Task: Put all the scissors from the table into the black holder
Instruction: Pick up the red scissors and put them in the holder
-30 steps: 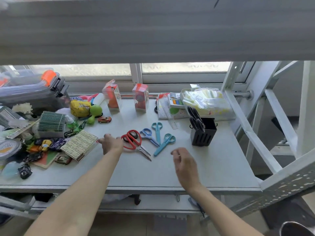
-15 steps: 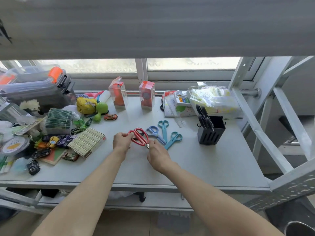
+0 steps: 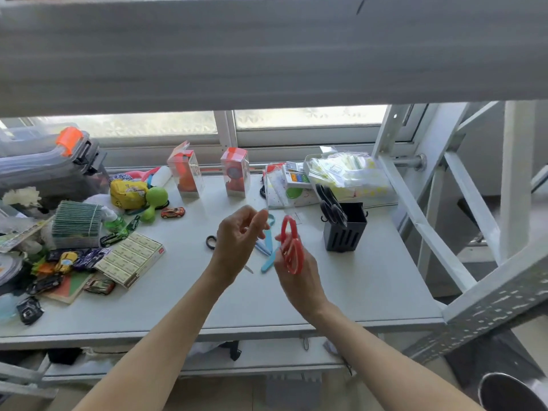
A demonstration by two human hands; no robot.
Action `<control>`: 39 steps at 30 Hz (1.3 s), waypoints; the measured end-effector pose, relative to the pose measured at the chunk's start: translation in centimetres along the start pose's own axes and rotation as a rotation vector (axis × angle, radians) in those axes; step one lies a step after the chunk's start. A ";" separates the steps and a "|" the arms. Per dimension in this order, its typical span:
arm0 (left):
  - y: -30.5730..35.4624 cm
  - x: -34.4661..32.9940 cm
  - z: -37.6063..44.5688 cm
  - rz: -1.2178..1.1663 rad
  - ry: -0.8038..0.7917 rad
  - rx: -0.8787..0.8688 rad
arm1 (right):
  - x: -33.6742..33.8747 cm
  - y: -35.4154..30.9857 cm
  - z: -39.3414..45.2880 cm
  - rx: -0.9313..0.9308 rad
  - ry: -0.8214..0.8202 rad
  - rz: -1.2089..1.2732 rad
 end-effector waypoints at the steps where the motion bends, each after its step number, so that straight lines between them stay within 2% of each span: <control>1: -0.2 -0.5 0.4 0.016 0.018 0.000 | 1.3 0.2 -0.3 0.003 0.016 0.032; 3: -0.7 -2.0 1.1 0.055 -0.003 0.003 | 4.4 0.1 -0.7 0.016 0.089 0.104; 6: -2.0 -5.4 1.6 0.120 -0.127 0.026 | 10.0 -0.9 0.0 0.065 0.274 0.154; 9: -2.9 -9.1 1.8 0.140 -0.255 0.070 | 14.6 -1.4 2.6 0.071 0.435 0.068; 11: -3.1 -11.4 1.8 0.161 -0.319 0.107 | 16.2 -0.9 5.1 0.017 0.441 -0.008; 14: -2.5 -14.1 2.2 0.189 -0.399 0.102 | 16.5 1.2 8.6 -0.117 0.285 -0.239; 16: -1.8 -15.4 2.3 0.167 -0.424 0.110 | 15.6 2.1 10.2 -0.121 0.140 -0.395; 22: -1.9 -16.6 2.9 0.151 -0.387 0.170 | 12.9 3.7 11.8 -0.210 -0.180 -0.713; 27: -1.8 -16.7 3.0 0.085 -0.339 0.205 | 12.2 4.4 12.4 -0.272 -0.294 -0.778; 32: -1.6 -16.7 2.9 0.093 -0.330 0.208 | 11.8 4.1 11.8 -0.311 -0.482 -0.804; 36: -1.4 -16.7 2.9 0.089 -0.325 0.191 | 12.7 4.5 11.8 -0.320 -0.482 -0.792; 39: -1.7 -16.7 2.8 0.100 -0.340 0.200 | 14.2 4.1 12.0 -0.314 -0.286 -0.696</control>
Point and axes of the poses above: each hand's wrist, its own z-axis towards the middle knuckle, its own x-axis out of the back of the hand, y = z × x, the point moved 7 cm from there along z, towards the middle knuckle, and after that the axes turned 5 degrees about y, right-handed, at the moved point
